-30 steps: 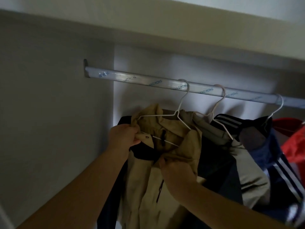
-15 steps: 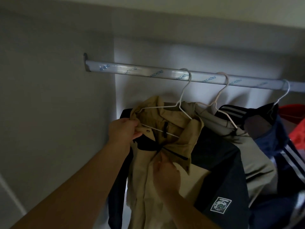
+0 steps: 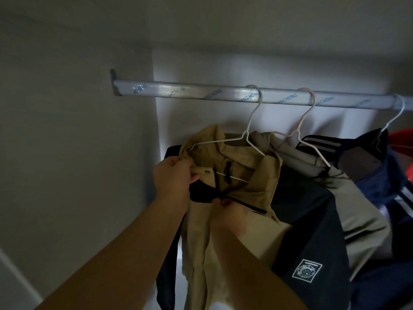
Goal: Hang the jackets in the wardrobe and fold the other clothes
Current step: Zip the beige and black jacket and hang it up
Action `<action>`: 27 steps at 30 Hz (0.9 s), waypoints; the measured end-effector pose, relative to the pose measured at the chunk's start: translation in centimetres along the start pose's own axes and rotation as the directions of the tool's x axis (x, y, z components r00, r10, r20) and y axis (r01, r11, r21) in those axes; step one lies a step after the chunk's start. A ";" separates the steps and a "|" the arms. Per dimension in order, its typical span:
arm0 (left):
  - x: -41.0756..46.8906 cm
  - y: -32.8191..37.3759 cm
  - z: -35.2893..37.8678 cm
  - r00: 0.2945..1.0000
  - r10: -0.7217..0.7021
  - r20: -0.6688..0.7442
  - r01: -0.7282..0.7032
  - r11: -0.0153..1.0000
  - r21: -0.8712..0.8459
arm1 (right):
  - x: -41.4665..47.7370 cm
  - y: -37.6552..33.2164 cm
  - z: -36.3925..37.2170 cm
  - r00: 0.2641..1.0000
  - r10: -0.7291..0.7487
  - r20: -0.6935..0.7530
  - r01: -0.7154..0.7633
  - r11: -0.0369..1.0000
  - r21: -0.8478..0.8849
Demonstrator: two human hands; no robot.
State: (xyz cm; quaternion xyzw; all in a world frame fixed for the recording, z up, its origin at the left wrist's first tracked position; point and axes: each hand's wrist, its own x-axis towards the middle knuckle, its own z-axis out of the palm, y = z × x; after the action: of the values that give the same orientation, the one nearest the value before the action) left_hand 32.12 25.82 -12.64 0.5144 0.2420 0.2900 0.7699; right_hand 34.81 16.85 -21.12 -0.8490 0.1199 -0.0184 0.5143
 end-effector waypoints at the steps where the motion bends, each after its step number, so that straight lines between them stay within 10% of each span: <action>1: 0.0 -0.1 0.0 1.000 -0.007 -0.004 0.007 1.000 -0.010 | 0.1 0.2 -0.2 0.997 -0.058 0.041 0.060 0.997 -0.053; 8: 0.4 -3.1 -2.7 0.996 0.065 -0.067 -0.075 0.984 -0.162 | 1.1 0.8 -2.2 0.936 -0.174 0.306 0.206 0.976 -0.077; 12: -1.0 -10.8 -5.3 0.983 0.120 0.139 -0.173 0.860 0.480 | 0.6 -1.0 -4.9 0.859 -0.009 0.512 -0.062 0.991 0.122; 16: -2.3 -13.8 -3.2 0.876 0.056 0.479 -0.405 0.625 0.667 | -0.2 -2.9 -6.9 0.764 0.115 0.635 -0.242 0.963 0.116; 22: -1.8 -14.4 -2.4 0.879 0.216 0.425 -0.476 0.371 0.797 | -2.2 -4.6 -7.9 0.822 0.022 0.569 -0.309 0.857 0.413; 27: -1.7 -15.0 -3.4 0.879 0.147 0.454 -0.476 0.211 0.854 | -3.0 -8.4 -8.5 0.891 -0.211 0.402 -0.056 0.828 0.557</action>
State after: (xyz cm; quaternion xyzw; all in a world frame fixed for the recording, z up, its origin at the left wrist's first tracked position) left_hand 31.62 22.29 -27.73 0.9408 0.1465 0.1634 0.2583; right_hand 32.19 13.86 -9.52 -0.6481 -0.0476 0.1216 0.7502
